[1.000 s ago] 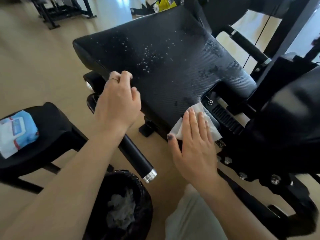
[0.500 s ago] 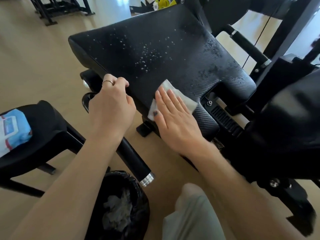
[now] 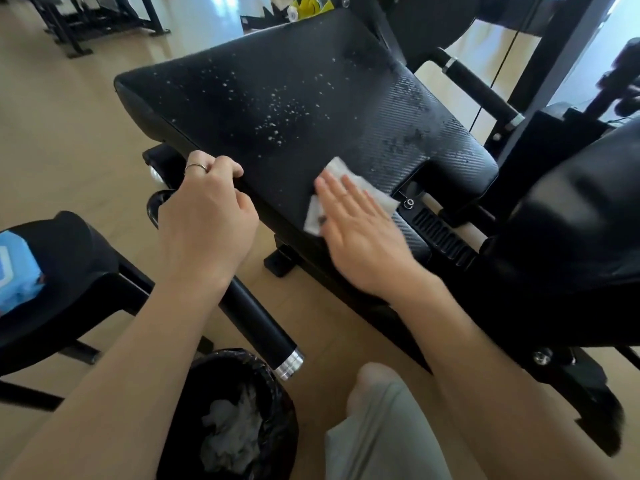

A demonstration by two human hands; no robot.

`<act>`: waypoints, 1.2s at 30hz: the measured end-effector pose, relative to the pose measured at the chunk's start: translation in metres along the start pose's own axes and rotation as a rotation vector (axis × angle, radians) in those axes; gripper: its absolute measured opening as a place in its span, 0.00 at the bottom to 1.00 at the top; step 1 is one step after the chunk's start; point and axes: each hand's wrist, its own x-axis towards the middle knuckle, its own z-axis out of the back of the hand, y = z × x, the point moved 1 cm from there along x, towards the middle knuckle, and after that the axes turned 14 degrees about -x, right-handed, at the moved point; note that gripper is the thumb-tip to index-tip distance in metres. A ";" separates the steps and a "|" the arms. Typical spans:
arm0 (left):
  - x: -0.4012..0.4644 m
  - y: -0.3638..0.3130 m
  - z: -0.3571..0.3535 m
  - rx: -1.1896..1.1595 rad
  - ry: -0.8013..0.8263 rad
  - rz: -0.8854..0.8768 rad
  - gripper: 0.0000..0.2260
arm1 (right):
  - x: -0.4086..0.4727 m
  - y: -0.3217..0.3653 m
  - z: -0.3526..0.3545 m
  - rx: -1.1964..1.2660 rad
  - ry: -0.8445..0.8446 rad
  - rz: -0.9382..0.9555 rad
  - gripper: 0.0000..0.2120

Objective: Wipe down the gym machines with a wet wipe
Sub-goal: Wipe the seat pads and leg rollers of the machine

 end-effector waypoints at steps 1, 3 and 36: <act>0.000 0.001 0.000 -0.008 -0.003 -0.002 0.14 | 0.001 -0.011 -0.001 -0.002 0.003 -0.078 0.26; 0.000 0.001 -0.001 -0.018 -0.004 -0.007 0.14 | -0.009 -0.024 -0.004 0.033 0.011 -0.233 0.26; 0.004 0.005 -0.001 0.134 -0.044 -0.068 0.14 | -0.054 0.027 -0.031 -0.208 -0.209 -0.007 0.25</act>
